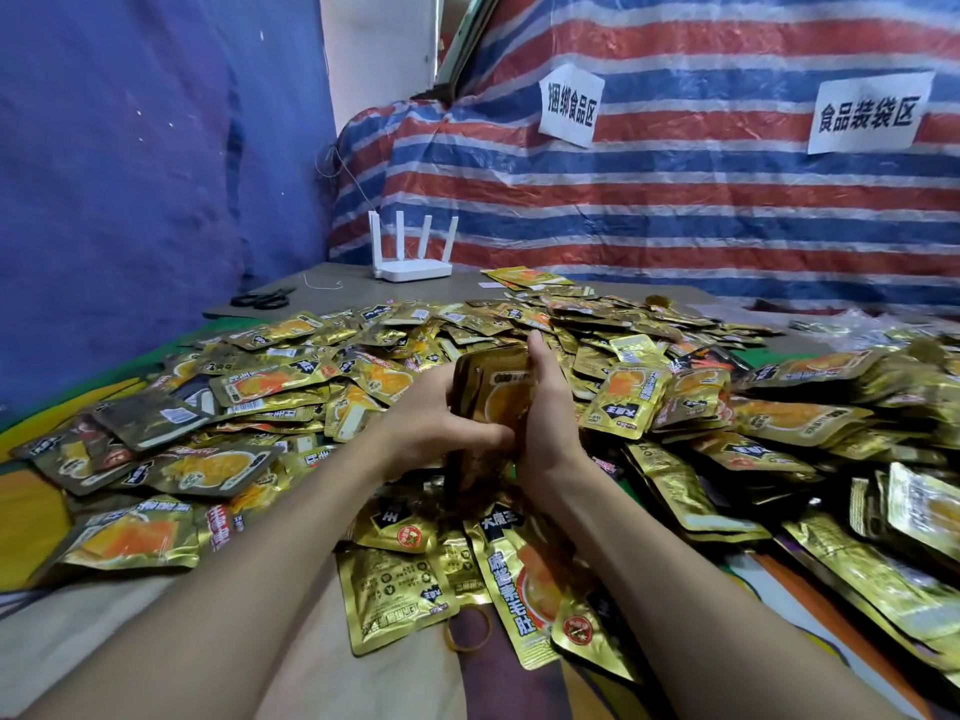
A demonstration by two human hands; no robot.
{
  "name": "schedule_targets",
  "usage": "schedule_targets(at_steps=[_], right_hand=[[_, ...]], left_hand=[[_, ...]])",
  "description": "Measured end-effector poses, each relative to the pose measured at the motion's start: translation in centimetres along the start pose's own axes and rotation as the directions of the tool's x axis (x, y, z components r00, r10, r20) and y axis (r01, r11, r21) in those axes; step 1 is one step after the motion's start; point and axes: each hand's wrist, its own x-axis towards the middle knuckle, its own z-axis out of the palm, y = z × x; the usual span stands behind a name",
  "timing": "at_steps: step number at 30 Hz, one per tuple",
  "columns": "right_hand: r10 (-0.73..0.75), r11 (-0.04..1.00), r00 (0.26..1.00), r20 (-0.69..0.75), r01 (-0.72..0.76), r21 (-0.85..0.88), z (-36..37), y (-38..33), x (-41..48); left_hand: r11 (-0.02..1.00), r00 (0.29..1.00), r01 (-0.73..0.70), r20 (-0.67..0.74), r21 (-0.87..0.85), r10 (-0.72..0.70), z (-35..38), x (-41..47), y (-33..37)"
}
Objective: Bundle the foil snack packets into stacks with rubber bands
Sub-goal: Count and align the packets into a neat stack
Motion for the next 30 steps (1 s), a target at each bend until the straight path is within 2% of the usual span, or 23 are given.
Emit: schedule_targets(at_steps=[3,5,8,13,16,19,22,26,28,30], right_hand=[[0.005,1.0,0.997,0.08,-0.006,0.016,-0.3,0.2,0.5],[-0.025,1.0,0.997,0.076,0.025,0.0,-0.2,0.0,0.3],[-0.063,0.998,0.997,0.041,0.063,0.001,0.2,-0.3,-0.1],[-0.223,0.951,0.974,0.026,0.223,-0.215,0.9,-1.2,-0.9],[-0.283,0.926,0.958,0.051,0.286,-0.246,1.5,-2.2,-1.5],[-0.268,0.918,0.959,0.094,0.284,-0.278,0.9,-2.8,-1.9],[-0.223,0.925,0.963,0.15,0.258,-0.28,-0.1,-3.9,-2.8],[-0.152,0.932,0.977,0.152,0.193,-0.308,-1.8,-5.0,-4.8],[-0.209,0.865,0.967,0.143,0.251,-0.433,-2.8,-5.6,-6.2],[-0.315,0.742,0.942,0.12,0.323,-0.588,-4.3,-6.4,-7.7]], left_hand=[[0.996,1.0,-0.014,-0.021,-0.089,0.012,1.5,-0.1,-0.2],[0.996,0.999,-0.035,-0.018,-0.087,0.034,2.4,-0.2,0.1],[0.992,0.988,-0.109,-0.114,-0.06,0.101,2.9,-0.5,0.4],[0.958,0.94,-0.276,-0.19,0.072,0.285,2.7,-0.4,0.9],[0.908,0.908,-0.346,-0.161,0.237,0.388,2.4,-0.5,1.9],[0.845,0.879,-0.4,-0.114,0.354,0.463,2.3,-0.5,2.2],[0.824,0.879,-0.435,-0.027,0.364,0.476,2.6,-0.5,2.4],[0.831,0.878,-0.465,0.04,0.304,0.477,4.4,-1.0,2.9],[0.81,0.862,-0.498,0.075,0.309,0.501,5.3,-1.4,3.4],[0.776,0.831,-0.552,0.122,0.305,0.543,6.0,-1.8,3.9]])
